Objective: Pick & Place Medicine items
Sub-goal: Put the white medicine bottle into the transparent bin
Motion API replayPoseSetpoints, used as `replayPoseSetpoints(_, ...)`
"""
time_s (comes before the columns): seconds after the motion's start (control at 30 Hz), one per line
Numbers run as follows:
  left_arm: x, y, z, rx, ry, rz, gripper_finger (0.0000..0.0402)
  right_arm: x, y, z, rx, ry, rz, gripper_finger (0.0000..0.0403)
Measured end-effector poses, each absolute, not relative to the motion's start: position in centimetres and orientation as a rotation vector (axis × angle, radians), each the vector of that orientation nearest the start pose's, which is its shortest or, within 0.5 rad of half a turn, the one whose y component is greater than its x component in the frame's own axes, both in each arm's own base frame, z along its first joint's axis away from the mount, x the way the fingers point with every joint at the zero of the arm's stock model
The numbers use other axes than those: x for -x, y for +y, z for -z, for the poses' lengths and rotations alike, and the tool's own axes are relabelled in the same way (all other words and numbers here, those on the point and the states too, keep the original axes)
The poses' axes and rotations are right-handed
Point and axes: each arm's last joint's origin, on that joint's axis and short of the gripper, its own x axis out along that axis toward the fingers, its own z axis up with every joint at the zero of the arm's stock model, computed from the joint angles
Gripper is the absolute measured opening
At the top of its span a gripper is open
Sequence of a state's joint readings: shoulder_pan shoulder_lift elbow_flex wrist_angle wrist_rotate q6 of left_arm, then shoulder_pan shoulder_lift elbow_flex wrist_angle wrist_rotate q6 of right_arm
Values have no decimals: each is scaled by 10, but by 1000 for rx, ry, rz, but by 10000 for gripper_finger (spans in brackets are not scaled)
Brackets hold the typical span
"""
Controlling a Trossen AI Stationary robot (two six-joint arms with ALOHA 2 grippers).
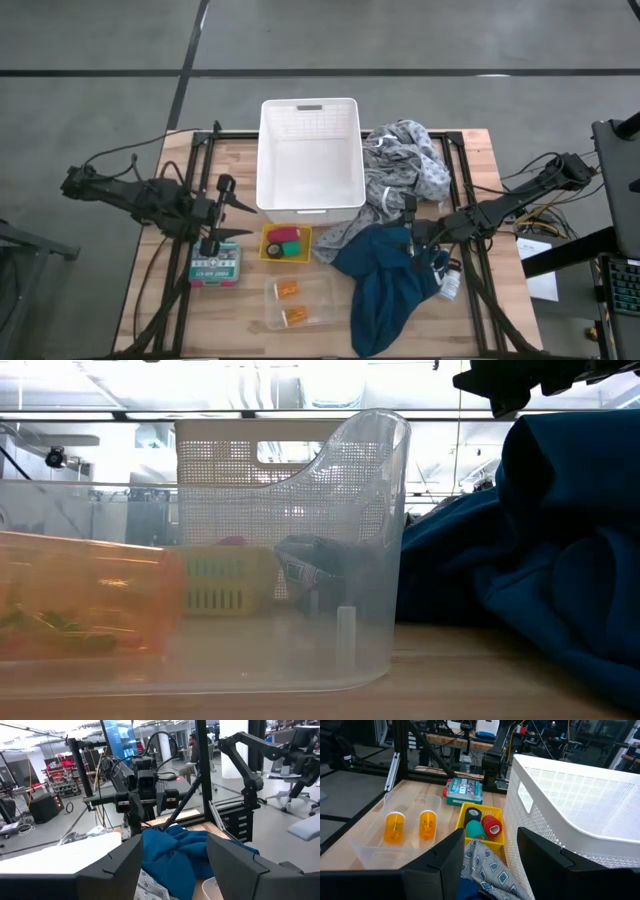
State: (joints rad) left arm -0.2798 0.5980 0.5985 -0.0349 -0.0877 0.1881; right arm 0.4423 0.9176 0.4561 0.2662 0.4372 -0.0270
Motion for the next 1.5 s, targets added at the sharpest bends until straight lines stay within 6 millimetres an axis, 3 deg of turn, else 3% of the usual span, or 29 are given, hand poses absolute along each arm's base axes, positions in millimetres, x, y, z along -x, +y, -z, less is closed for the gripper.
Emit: replayPoseSetpoints(1.5,-138,-36,-300,-174,107,176,226,-184,74,-240,110,177,-7,178)
